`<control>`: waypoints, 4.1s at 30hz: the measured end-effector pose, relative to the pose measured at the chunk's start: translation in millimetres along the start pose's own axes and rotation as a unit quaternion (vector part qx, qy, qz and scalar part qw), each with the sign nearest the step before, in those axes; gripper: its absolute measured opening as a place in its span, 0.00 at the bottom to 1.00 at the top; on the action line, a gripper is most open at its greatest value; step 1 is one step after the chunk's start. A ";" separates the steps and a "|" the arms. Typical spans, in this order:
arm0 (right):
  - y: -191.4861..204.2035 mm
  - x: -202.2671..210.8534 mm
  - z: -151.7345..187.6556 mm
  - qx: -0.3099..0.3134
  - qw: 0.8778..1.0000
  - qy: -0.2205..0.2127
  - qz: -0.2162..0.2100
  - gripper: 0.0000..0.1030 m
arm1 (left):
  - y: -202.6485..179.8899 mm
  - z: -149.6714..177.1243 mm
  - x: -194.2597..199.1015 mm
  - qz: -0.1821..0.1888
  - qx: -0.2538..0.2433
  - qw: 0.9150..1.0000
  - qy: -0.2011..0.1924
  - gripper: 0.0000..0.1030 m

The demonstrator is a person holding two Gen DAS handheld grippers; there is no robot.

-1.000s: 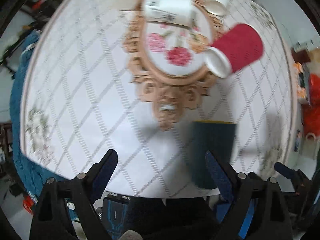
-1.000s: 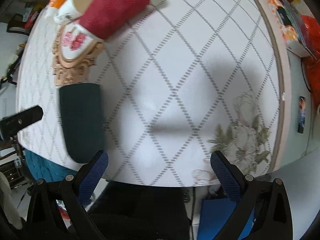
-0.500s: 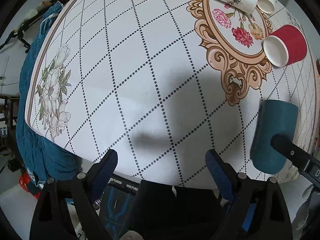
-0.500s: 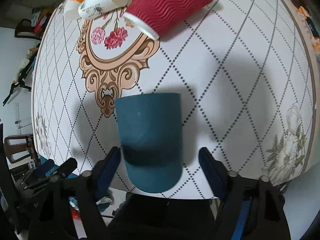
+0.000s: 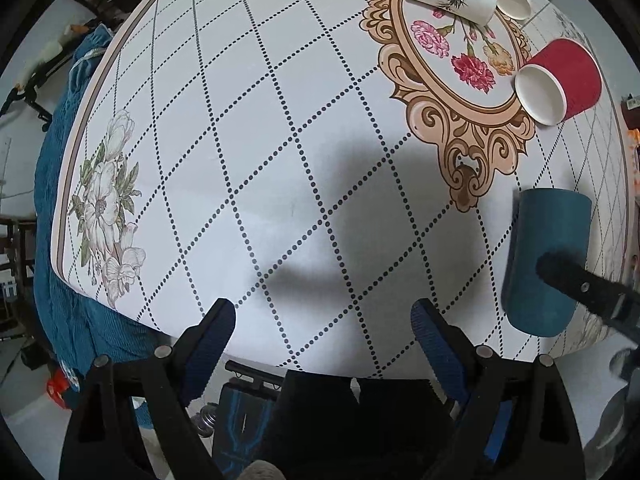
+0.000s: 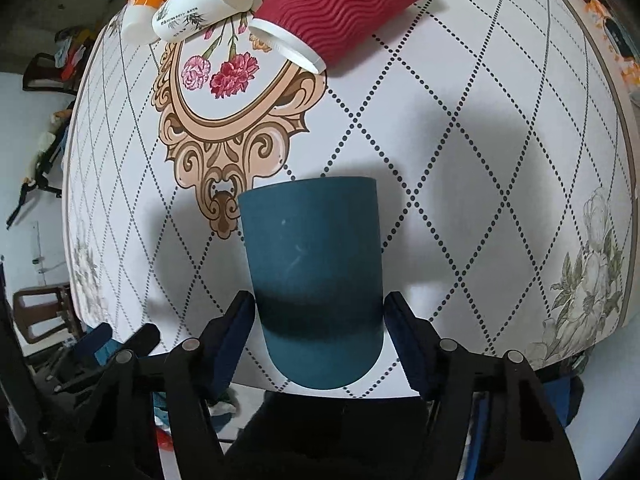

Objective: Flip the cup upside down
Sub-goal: 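Grasp the teal cup with the right gripper while the left gripper releases it, then rotate the held teal cup with the right gripper so its opening faces down, then lower the inverted teal cup onto the tablecloth and open the right gripper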

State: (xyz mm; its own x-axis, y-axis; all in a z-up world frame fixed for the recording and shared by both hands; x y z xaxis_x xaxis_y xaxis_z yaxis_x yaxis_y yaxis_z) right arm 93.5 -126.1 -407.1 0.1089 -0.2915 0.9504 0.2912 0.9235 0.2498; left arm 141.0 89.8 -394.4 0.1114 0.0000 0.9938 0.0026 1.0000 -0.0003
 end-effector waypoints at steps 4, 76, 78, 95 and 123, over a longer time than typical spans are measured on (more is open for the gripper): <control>-2.6 18.5 2.3 -0.012 0.999 -0.016 -0.029 0.81 | 5.4 1.5 1.5 0.007 0.004 1.000 -0.005 0.87; 3.4 -85.2 76.6 0.912 -0.117 0.049 0.390 0.69 | 58.1 30.3 -40.2 0.002 0.138 0.990 -0.004 0.95; 10.4 -85.4 73.4 0.912 -0.103 0.049 0.393 0.69 | 59.2 30.2 -39.1 0.002 0.138 0.990 -0.004 0.95; 101.4 -85.7 28.5 0.878 0.237 0.125 0.396 0.69 | 60.5 17.6 -22.4 0.000 0.130 0.991 -0.012 0.95; 96.7 -81.2 -137.5 0.571 0.723 0.273 0.278 0.70 | 11.9 -7.5 -9.2 -0.002 0.075 0.997 -0.017 0.95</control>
State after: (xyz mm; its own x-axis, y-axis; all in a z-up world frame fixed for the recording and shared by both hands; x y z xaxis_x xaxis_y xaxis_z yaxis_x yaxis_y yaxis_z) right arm 243.6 -47.4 -485.7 0.3563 0.4359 0.8264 -0.8822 0.4484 0.1438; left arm 147.5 101.7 -404.3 0.0787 -0.0063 0.9969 -0.1458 0.9892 0.0177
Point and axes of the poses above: each gripper's, at about its wrist camera, not at the fingertips, and x roughly against the way its jaws point, y to its left, z to its underside, the point moved 1 cm from there along -x, roughly the way its jaws point, and after that the axes turned 4 degrees about y, right-handed, at the moved point
